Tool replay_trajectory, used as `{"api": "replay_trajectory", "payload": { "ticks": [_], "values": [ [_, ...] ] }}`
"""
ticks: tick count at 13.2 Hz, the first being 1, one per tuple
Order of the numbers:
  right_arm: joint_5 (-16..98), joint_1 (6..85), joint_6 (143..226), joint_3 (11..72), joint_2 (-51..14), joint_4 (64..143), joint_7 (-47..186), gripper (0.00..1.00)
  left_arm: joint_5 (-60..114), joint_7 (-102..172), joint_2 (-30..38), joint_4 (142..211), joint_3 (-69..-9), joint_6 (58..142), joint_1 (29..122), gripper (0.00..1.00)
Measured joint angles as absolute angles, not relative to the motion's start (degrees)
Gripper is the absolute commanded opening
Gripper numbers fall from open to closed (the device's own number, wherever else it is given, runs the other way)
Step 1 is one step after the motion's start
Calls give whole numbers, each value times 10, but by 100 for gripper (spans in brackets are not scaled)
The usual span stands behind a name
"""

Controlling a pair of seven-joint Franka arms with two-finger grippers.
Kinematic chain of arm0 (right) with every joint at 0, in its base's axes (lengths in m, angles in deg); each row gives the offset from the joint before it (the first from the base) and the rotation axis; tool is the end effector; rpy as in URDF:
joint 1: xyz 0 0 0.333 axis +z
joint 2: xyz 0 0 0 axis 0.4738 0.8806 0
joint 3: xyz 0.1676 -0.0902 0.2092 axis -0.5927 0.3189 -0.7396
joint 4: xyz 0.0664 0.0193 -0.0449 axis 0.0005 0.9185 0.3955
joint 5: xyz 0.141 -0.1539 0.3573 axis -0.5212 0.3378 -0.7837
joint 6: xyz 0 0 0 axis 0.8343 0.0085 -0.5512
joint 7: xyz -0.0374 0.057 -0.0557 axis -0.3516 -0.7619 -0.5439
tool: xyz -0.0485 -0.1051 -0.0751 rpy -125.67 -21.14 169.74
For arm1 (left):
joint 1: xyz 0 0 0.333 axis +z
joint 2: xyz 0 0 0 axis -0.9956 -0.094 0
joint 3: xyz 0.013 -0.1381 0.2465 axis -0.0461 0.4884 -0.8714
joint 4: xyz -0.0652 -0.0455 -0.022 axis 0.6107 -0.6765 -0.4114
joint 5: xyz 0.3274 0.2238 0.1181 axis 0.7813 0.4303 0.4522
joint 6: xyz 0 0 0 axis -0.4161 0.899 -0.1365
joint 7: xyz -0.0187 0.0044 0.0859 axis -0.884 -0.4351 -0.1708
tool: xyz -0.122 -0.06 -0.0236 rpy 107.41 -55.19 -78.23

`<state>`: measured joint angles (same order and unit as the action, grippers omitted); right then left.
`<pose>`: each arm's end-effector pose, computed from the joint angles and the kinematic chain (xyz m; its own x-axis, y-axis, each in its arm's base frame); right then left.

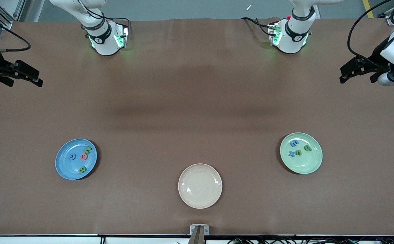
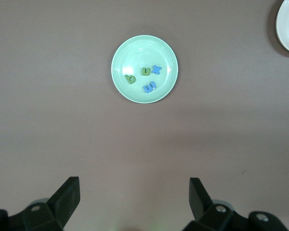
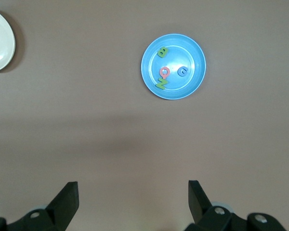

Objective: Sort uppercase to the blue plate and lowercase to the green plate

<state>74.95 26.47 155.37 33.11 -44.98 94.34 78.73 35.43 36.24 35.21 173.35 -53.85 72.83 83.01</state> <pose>0.5552 0.0183 0.5858 0.9984 -0.0535 -0.0165 -0.0542 -0.9974 -0.0477 0.5445 -0.0486 0.5655 0.9999 0.0095 -0.0038 0.0095 -0.9999 0.0087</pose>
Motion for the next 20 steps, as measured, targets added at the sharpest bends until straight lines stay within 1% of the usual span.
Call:
{"api": "replay_trajectory", "payload": {
  "ticks": [4, 7, 14, 20],
  "values": [
    [751, 264, 1567, 331, -462, 964, 788, 100, 354, 362, 352, 1733, -538, 729, 830, 100],
    [753, 264, 1569, 330, -462, 962, 788, 100, 354, 363, 353, 1729, -539, 729, 830, 100],
    [761, 263, 1593, 332, -462, 956, 789, 100, 355, 363, 354, 1697, -539, 719, 831, 100],
    [778, 261, 1618, 342, -458, 955, 788, 100, 357, 363, 354, 1694, -539, 712, 831, 100]
  ]
}}
